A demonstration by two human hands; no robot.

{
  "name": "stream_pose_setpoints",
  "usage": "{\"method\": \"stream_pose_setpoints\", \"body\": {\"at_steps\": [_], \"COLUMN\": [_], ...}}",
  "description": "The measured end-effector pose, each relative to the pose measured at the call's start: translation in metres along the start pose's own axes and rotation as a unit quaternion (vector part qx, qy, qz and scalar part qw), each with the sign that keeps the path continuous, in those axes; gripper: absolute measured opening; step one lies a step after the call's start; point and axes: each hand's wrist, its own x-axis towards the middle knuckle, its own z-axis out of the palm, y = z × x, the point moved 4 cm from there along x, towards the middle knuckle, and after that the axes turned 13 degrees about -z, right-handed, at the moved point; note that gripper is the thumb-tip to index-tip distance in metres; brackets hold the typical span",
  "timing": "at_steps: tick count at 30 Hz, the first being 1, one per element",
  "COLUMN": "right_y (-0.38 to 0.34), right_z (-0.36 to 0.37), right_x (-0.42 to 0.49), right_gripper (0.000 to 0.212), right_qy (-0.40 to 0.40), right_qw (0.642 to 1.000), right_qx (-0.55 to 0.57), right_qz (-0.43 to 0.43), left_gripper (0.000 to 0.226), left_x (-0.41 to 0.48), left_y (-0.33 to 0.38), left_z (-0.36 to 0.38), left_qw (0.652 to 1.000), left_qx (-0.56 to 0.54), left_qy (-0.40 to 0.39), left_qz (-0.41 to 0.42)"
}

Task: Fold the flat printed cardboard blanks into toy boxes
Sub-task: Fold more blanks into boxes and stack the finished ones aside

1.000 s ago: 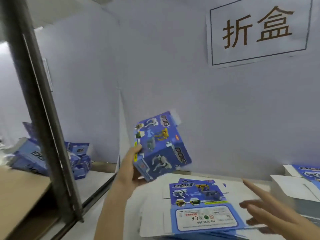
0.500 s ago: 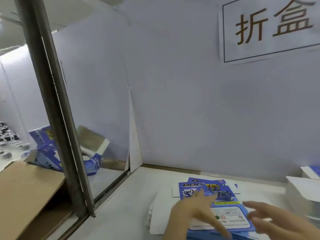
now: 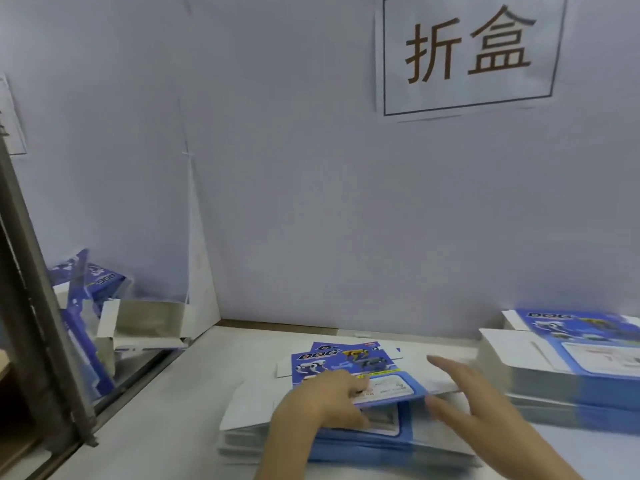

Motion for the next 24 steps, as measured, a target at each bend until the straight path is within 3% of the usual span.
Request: {"method": "stream_pose_setpoints", "body": {"at_steps": [2,5,9,10,11,13,15,17,20,24], "right_y": [-0.002,-0.002,0.003,0.003,0.003,0.001,-0.001,0.002,0.008,0.01], "right_z": [-0.01,-0.025,-0.029,-0.028,-0.027,-0.025,-0.022,-0.019,-0.02,-0.038], "right_x": [0.001,-0.003,-0.003,-0.003,-0.002,-0.002,0.0,0.001,-0.001,-0.006], "right_gripper": [0.063,0.07,0.069,0.068,0.068,0.066,0.063,0.061,0.068,0.066], "right_qy": [0.091,0.231,0.24,0.238,0.237,0.231,0.21,0.2,0.234,0.319], "right_qw": [0.996,0.97,0.959,0.957,0.955,0.951,0.946,0.943,0.933,0.927], "right_qx": [0.017,0.047,0.129,0.144,0.158,0.191,0.233,0.25,0.242,0.154], "right_qz": [0.013,0.053,0.075,0.077,0.078,0.077,0.077,0.087,0.125,0.126], "left_gripper": [0.027,0.028,0.024,0.029,0.038,0.055,0.046,0.039,0.032,0.02], "left_x": [-0.016,-0.042,-0.072,-0.074,-0.071,-0.06,-0.054,-0.056,-0.064,-0.086], "left_y": [0.005,0.006,0.003,0.003,0.004,0.006,0.012,0.017,0.016,0.009], "left_z": [-0.023,-0.056,-0.077,-0.077,-0.075,-0.065,-0.058,-0.058,-0.065,-0.078], "left_qw": [0.989,0.921,0.798,0.797,0.819,0.895,0.932,0.934,0.896,0.755], "left_qx": [-0.049,-0.075,-0.209,-0.207,-0.207,-0.189,-0.152,-0.146,-0.193,-0.316], "left_qy": [0.138,0.381,0.554,0.557,0.527,0.396,0.315,0.306,0.383,0.561], "left_qz": [0.021,0.039,0.113,0.106,0.091,0.08,0.098,0.109,0.111,0.127]}}
